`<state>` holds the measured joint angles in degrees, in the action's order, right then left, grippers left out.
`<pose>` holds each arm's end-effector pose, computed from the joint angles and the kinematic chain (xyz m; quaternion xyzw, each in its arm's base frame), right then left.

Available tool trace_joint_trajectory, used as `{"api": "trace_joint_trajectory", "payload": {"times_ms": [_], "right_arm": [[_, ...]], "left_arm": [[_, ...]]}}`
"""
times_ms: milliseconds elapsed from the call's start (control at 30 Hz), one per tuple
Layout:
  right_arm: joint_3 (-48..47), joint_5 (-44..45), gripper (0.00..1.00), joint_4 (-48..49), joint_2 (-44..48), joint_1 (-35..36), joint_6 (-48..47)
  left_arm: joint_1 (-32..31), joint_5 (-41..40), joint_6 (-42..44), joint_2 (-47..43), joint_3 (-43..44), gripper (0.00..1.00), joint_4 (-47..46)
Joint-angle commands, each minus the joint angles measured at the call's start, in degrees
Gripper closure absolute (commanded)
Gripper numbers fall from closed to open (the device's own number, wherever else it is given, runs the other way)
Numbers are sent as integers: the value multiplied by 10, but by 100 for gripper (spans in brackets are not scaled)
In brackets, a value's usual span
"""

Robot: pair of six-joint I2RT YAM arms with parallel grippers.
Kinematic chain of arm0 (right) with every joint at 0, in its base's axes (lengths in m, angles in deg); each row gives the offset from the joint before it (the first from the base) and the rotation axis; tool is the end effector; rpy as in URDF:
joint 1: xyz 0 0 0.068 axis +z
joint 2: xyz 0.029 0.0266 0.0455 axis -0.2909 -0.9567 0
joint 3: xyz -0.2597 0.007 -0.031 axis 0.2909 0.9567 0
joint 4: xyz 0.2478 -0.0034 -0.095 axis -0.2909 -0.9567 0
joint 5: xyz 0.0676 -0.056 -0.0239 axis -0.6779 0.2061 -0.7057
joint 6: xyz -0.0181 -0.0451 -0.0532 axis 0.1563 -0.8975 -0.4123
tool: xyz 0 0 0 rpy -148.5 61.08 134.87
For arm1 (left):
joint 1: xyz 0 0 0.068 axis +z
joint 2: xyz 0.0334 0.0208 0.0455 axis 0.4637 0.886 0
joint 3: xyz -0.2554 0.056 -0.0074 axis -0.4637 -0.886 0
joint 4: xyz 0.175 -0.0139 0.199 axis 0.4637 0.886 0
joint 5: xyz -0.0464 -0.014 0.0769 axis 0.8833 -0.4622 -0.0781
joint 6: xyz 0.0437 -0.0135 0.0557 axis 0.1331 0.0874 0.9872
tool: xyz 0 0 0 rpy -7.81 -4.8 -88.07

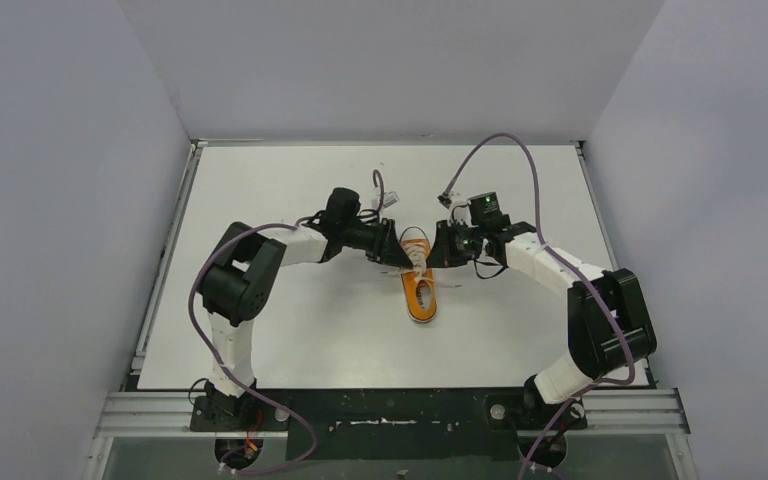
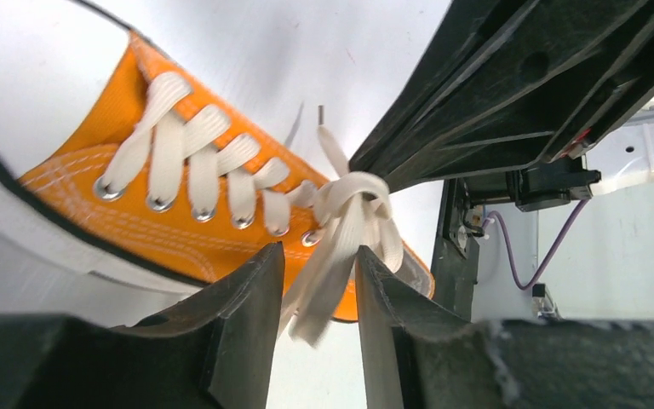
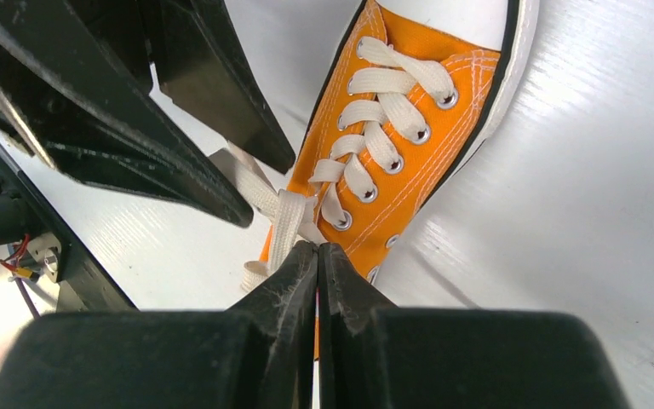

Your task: Tie the shoes

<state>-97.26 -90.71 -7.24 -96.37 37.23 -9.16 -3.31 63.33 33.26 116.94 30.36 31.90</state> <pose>0.2996 0.1486 0.1791 -0.1523 0.8900 0.3734 0.2129 0.3406 -0.2613 0.1337 0.2427 0.7719 -0.5630 0.1683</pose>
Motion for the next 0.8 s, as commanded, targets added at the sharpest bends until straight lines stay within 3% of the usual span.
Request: {"api": "trace_joint_trajectory", "payload": {"times_ms": [0, 100, 267, 533, 767], "right_arm": [[-23, 11, 100, -1, 19, 3, -19], [-25, 9, 100, -3, 19, 3, -18], [-43, 20, 100, -30, 19, 3, -17], [-107, 153, 100, -179, 4, 43, 8], [-119, 216, 99, -206, -14, 61, 15]], "left_arm": [[12, 17, 14, -34, -4, 68, -11], [10, 18, 21, -30, 2, 76, 2], [9, 8, 42, -42, -4, 99, 31], [7, -4, 50, -78, -36, 100, 50], [6, -8, 46, -87, -67, 100, 46]]}}
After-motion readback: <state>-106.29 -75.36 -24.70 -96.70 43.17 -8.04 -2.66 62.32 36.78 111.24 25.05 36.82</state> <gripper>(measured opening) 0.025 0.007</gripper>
